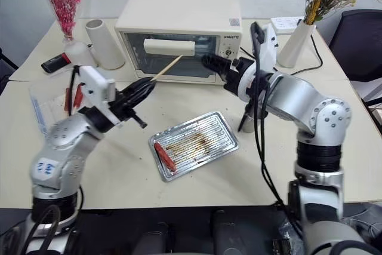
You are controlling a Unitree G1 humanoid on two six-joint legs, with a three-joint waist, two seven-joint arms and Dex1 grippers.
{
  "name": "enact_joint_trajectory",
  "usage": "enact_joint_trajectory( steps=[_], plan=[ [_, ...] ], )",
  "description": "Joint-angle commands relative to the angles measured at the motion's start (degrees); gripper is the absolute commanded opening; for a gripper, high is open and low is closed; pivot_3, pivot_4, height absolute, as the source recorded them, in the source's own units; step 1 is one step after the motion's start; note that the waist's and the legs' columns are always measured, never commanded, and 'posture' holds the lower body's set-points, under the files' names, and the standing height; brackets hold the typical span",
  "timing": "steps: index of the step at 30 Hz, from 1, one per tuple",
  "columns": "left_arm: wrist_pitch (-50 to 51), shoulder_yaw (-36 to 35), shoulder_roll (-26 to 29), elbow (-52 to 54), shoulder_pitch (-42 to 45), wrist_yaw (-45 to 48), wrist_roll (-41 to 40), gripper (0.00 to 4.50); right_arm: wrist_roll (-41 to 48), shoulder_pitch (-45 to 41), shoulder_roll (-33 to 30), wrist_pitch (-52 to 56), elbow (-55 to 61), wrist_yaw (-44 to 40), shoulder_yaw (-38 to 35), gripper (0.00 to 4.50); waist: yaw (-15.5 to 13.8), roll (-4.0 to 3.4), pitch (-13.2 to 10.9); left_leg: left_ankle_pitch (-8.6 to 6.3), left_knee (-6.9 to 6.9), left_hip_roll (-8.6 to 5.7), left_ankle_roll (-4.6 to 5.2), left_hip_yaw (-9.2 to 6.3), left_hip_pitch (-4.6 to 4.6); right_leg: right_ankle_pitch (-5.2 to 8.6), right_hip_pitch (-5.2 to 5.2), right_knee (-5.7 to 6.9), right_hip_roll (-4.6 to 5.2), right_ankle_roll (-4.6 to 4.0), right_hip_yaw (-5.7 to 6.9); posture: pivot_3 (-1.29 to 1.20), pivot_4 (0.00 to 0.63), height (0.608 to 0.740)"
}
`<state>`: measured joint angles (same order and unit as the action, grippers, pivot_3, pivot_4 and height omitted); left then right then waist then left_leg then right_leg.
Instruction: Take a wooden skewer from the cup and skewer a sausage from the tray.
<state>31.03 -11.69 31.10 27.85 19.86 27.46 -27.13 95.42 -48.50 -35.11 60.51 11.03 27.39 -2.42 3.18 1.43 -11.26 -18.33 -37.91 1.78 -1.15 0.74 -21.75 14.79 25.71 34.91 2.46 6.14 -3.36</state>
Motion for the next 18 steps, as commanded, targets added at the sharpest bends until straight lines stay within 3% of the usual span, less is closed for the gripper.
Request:
enact_joint_trajectory(
  steps=[1, 5, 10, 18],
  plan=[
    [4.06, -9.09, 6.39, 3.8, -3.31, 4.69, -6.28, 0.0, -16.86, 0.82, -7.64, 2.96, 12.96, -19.99, 9.41, 3.4, -0.06, 0.0, 0.0, -0.01, 0.0, 0.04, 0.01, -0.02, -0.01, 0.02, 0.03, -0.01, 0.0, -0.04, 0.05, 0.0, 0.15, 0.74],
    [9.79, -16.99, 14.31, 4.35, -8.37, 10.62, -13.49, 0.0, -29.29, 6.46, -11.61, 0.08, 21.41, -34.19, 17.63, 3.4, -0.29, 0.02, 0.0, -0.01, 0.04, 0.08, 0.01, -0.19, -0.05, 0.1, 0.05, -0.08, -0.02, -0.16, 0.21, 0.0, 0.15, 0.74],
    [13.24, -21.45, 22.25, 5.58, -15.17, 18.61, -17.73, 0.0, -38.17, 10.56, -8.0, -0.69, 20.61, -39.43, 22.37, 3.4, -0.3, 0.03, -0.01, -0.01, -0.02, -0.08, 0.0, -0.07, -0.08, 0.08, 0.04, -0.11, 0.17, -0.14, 0.15, 0.0, 0.15, 0.74],
    [13.71, -26.26, 27.46, 5.39, -18.83, 23.09, -18.63, 0.0, -53.14, 13.76, -1.1, -2.43, 19.8, -44.02, 31.45, 3.4, -0.22, 0.04, 0.0, -0.01, -0.03, -0.03, -0.01, -0.11, -0.04, 0.22, 0.03, -0.13, 0.26, -0.49, 0.14, 0.0, 0.15, 0.74]
  ],
)
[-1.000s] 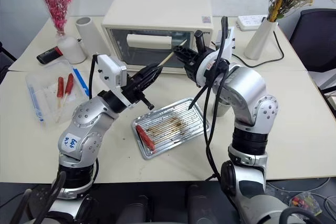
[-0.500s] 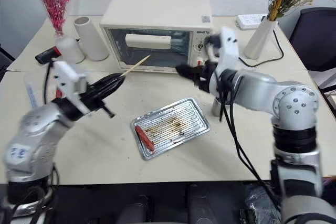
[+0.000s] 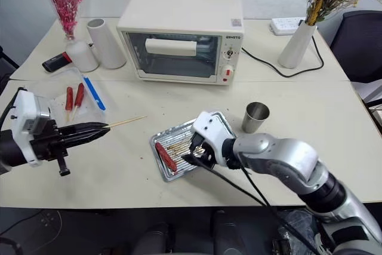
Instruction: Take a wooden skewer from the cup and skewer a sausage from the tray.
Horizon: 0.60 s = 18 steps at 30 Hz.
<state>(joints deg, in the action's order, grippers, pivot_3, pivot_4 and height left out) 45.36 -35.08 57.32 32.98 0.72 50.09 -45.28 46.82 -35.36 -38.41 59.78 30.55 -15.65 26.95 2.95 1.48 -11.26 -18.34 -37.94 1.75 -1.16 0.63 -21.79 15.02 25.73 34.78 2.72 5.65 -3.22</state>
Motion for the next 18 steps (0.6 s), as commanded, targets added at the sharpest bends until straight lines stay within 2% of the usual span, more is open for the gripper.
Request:
enact_joint_trajectory(
  steps=[1, 13, 18],
  plan=[
    [-0.54, -3.24, 1.49, 0.1, 0.56, 0.41, -0.54, 0.0, -6.23, 1.02, 3.21, -1.92, 0.11, -1.19, 3.17, 3.4, 0.02, 0.0, 0.0, 0.0, 0.0, 0.01, 0.0, -0.02, 0.01, -0.01, 0.0, 0.02, -0.02, 0.01, 0.01, 0.0, 0.15, 0.74],
    [-1.54, -4.28, 2.18, -0.62, 1.19, -0.16, 0.66, 0.0, -18.38, 1.85, 13.19, -3.35, -4.12, -3.22, 5.87, 3.4, 0.26, 0.0, 0.0, -0.01, 0.01, 0.0, -0.03, 0.05, 0.16, -0.1, -0.01, 0.23, -0.1, 0.18, 0.06, 0.0, 0.15, 0.74],
    [-2.39, -3.58, 2.28, -1.24, 1.9, -0.44, 1.28, 0.0, -23.31, 1.73, 13.72, -4.89, -4.95, -4.62, 7.22, 3.4, 0.21, 0.0, 0.0, -0.01, 0.01, -0.01, -0.04, 0.06, 0.21, -0.11, -0.01, 0.3, -0.12, 0.19, 0.07, 0.0, 0.15, 0.74]
  ],
)
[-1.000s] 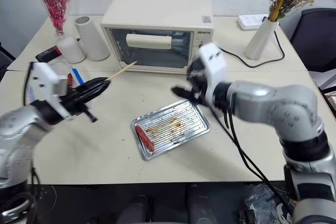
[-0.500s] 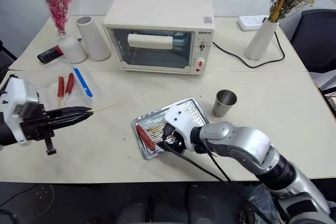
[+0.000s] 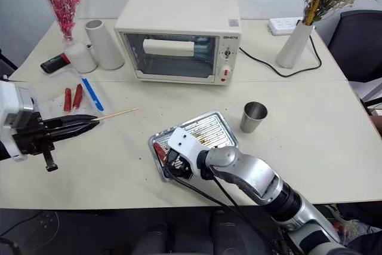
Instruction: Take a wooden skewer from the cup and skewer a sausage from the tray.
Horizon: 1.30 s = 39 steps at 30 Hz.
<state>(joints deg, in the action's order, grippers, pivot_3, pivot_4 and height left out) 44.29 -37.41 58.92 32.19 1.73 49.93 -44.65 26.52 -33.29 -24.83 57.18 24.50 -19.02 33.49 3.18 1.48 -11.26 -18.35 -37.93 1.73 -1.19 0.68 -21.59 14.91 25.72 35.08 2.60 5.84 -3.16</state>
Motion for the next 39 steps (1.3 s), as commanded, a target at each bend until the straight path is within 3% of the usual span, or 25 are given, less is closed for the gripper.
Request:
enact_joint_trajectory(
  steps=[1, 10, 13, 17, 30, 39],
  plan=[
    [-1.54, -1.07, 0.74, -0.71, 1.03, -0.26, 0.77, 0.0, -4.6, -0.48, -0.03, -3.1, 0.79, -1.56, 1.27, 3.4, 0.0, 0.0, 0.0, 0.0, 0.0, -0.01, 0.0, 0.01, 0.01, 0.0, 0.0, 0.01, 0.0, 0.0, 0.0, 0.0, 0.15, 0.74],
    [-3.89, 1.76, 0.11, -2.31, 2.7, -0.57, 2.42, 0.0, -10.11, -0.09, -0.41, -6.76, -1.88, -6.27, -0.37, 3.4, 0.04, 0.01, 0.01, 0.0, 0.0, -0.05, -0.01, 0.07, 0.13, -0.01, -0.07, 0.07, -0.06, 0.02, -0.03, 0.0, 0.15, 0.74],
    [-4.41, 2.13, -0.09, -2.37, 2.6, -0.47, 2.76, 0.0, -10.7, 0.24, 0.9, -6.72, -1.99, -6.91, -0.52, 2.77, 0.05, 0.01, 0.01, 0.0, 0.0, -0.05, -0.01, 0.09, 0.14, -0.01, -0.07, 0.1, -0.09, 0.02, -0.04, 0.0, 0.15, 0.74],
    [-4.86, 2.35, 0.04, -2.9, 2.84, -0.42, 2.97, 0.0, -11.33, 0.9, 2.3, -6.12, -1.91, -7.21, -0.8, 1.5, 0.06, 0.01, 0.01, 0.0, 0.0, -0.04, -0.01, 0.07, 0.16, 0.0, -0.06, 0.17, -0.13, 0.0, -0.03, 0.0, 0.15, 0.74],
    [-6.39, 3.98, -0.53, -3.74, 3.67, -0.67, 3.71, 0.0, -9.42, -0.81, -1.64, -7.04, -1.66, -17.24, -5.53, 1.5, 0.03, 0.02, 0.01, 0.01, -0.02, -0.08, -0.03, 0.09, 0.23, 0.01, -0.07, 0.32, -0.12, -0.01, -0.04, 0.0, 0.15, 0.74],
    [-6.79, 4.04, -0.85, -3.85, 3.78, -0.81, 4.23, 0.0, -14.51, -1.34, 4.62, -7.8, -4.88, -13.74, -2.9, 1.5, 0.16, 0.03, 0.01, 0.02, -0.02, -0.07, -0.06, 0.07, 0.38, 0.08, -0.06, 0.56, -0.28, -0.14, -0.05, 0.0, 0.15, 0.74]
  ],
)
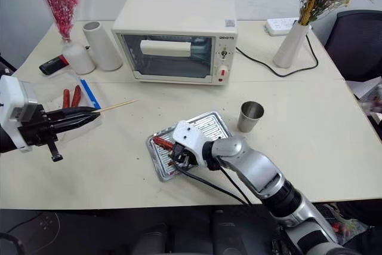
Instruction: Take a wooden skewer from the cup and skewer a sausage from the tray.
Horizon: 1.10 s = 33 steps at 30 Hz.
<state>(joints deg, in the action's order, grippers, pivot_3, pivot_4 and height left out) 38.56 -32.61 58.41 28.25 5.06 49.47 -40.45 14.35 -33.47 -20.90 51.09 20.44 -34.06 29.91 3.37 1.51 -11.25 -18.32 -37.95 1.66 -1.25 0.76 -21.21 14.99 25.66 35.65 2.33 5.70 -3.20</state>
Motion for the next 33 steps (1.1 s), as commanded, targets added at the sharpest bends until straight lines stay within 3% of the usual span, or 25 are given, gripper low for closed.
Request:
enact_joint_trajectory(
  steps=[1, 7, 19, 33],
  plan=[
    [-0.99, -0.83, -0.36, 0.1, 0.43, -0.37, 0.05, 0.0, -3.47, -1.33, 0.87, -2.41, -1.44, 1.64, 1.15, 1.5, -0.04, 0.0, 0.0, 0.01, 0.0, -0.01, -0.01, 0.0, 0.0, 0.0, 0.0, 0.01, 0.01, 0.0, 0.0, 0.0, 0.15, 0.74],
    [-0.85, -1.07, -0.48, 0.34, 0.34, -0.62, 0.09, 0.0, -8.34, -2.64, 0.91, -6.41, -3.47, 1.97, 1.96, 1.5, -0.08, 0.02, 0.01, 0.02, -0.07, -0.03, -0.04, 0.02, 0.0, -0.03, -0.03, 0.0, 0.11, 0.06, -0.02, 0.0, 0.15, 0.74],
    [-1.13, -0.65, -0.37, -0.11, 0.93, -0.54, 0.36, 0.0, -9.0, -4.75, 2.47, -4.14, -0.37, 1.05, 0.25, 1.5, -0.06, 0.02, 0.01, 0.01, -0.05, -0.01, -0.06, -0.02, -0.02, -0.02, -0.02, 0.01, 0.08, 0.03, 0.01, 0.0, 0.15, 0.74],
    [-1.1, -0.37, -0.5, -0.02, 1.52, -1.13, 0.57, 0.0, -14.64, -6.2, 4.84, -14.53, -13.73, -2.21, 4.74, 1.5, 0.09, 0.02, 0.01, 0.01, -0.05, -0.03, -0.06, 0.01, -0.01, -0.02, -0.01, 0.03, 0.02, 0.03, 0.0, 0.0, 0.15, 0.74]
  ],
)
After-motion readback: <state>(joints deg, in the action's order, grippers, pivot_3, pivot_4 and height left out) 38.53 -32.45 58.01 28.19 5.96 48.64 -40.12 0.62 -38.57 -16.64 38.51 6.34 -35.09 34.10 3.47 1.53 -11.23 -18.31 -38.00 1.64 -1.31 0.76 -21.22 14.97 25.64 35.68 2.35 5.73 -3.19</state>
